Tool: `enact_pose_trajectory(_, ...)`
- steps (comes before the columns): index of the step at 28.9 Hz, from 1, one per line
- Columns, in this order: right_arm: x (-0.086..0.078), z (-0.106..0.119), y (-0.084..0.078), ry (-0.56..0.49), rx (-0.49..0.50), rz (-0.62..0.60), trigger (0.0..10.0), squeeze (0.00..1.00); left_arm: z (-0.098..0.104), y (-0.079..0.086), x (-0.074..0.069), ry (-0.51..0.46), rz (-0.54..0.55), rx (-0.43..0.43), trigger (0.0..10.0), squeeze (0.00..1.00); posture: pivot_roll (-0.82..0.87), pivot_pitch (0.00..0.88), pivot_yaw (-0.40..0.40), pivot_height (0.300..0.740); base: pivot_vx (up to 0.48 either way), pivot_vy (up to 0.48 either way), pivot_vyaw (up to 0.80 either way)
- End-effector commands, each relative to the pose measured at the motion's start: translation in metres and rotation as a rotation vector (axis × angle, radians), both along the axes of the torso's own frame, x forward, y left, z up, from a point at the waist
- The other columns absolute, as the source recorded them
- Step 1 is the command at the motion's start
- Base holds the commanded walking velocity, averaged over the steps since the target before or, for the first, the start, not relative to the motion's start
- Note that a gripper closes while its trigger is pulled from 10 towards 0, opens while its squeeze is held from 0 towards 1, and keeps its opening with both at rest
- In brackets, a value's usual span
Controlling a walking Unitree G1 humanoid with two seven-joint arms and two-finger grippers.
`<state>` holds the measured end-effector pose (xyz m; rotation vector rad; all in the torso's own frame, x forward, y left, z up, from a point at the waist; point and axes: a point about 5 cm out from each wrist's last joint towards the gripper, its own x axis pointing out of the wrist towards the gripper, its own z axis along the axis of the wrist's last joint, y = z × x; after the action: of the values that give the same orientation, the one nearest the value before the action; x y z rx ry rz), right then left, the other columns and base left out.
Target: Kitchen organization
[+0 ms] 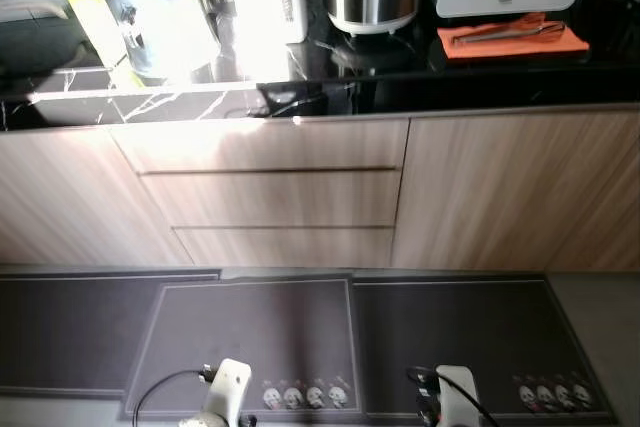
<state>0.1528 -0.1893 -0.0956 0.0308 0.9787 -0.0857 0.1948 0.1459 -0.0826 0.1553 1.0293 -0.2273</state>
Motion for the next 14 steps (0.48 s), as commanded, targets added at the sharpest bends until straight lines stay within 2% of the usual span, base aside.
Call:
enact_pose_trajectory(1,0.005,0.002,0.005,-0.022,0.012,0.001,10.0,0.00,0.003,0.007,0.005,-0.009,-0.004,0.025,10.0,0.00,-0.08,0.000,0.050,0.740,0.000,0.412,0.00)
enact_pose_trajectory(5,0.007,0.002,0.007,-0.031,0.008,0.014,10.0,0.00,0.003,0.007,0.005,-0.013,-0.007,0.026,10.0,0.00,-0.08,0.000,0.051,0.740,0.000,0.311,0.00)
enact_pose_trajectory(7,0.008,0.003,0.009,-0.042,0.004,0.035,10.0,0.00,0.003,0.007,0.006,-0.017,-0.016,0.031,10.0,0.00,-0.08,0.000,0.052,0.740,0.000,0.000,0.00)
enact_pose_trajectory(12,0.009,0.003,0.014,-0.040,0.009,0.042,10.0,0.00,0.003,0.007,0.006,-0.025,-0.009,0.030,10.0,0.00,-0.07,0.000,0.053,0.740,0.000,0.000,0.80)
enact_pose_trajectory(14,0.012,0.004,0.018,-0.046,0.017,0.033,10.0,0.00,0.004,0.007,0.006,-0.032,-0.008,0.028,10.0,0.00,-0.07,0.000,0.053,0.740,0.000,0.000,0.48)
